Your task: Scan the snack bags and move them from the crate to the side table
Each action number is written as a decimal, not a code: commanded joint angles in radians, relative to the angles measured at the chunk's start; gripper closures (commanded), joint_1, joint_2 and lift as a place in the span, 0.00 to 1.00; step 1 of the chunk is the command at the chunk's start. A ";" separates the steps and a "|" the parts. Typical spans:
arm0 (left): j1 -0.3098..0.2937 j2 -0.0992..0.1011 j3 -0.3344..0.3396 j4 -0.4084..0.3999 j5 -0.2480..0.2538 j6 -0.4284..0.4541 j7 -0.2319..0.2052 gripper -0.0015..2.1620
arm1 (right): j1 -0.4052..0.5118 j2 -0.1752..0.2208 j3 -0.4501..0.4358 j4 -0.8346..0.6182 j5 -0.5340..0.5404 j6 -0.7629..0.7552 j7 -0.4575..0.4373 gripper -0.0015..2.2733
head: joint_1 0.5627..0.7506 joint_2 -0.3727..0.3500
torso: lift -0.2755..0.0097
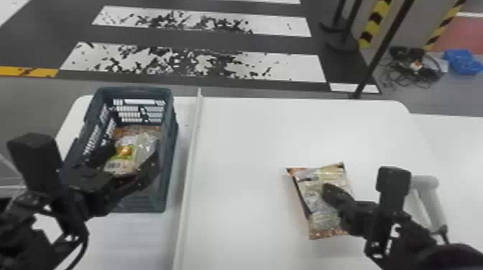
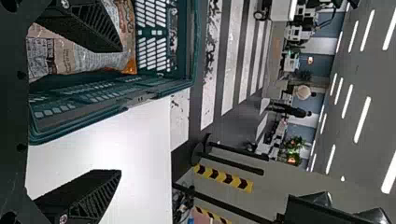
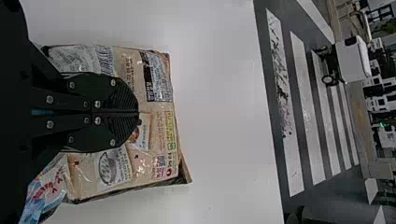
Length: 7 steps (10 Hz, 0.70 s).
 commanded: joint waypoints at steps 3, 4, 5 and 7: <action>0.003 -0.001 -0.005 0.003 0.000 0.000 -0.008 0.03 | 0.015 0.020 0.014 0.006 0.045 -0.003 -0.126 0.96 | 0.70 0.42 | 0.66; 0.003 0.000 -0.009 0.003 0.000 -0.003 -0.008 0.03 | 0.024 0.020 -0.012 0.003 0.043 -0.003 -0.154 0.96 | 0.70 0.41 | 0.66; 0.003 0.000 -0.012 0.005 0.000 -0.003 -0.008 0.03 | 0.036 0.020 -0.045 0.001 0.028 -0.013 -0.157 0.96 | 0.70 0.37 | 0.66; -0.003 -0.001 -0.018 0.008 -0.002 -0.003 -0.008 0.03 | 0.056 0.020 -0.068 -0.034 0.016 -0.016 -0.148 0.96 | 0.70 0.31 | 0.66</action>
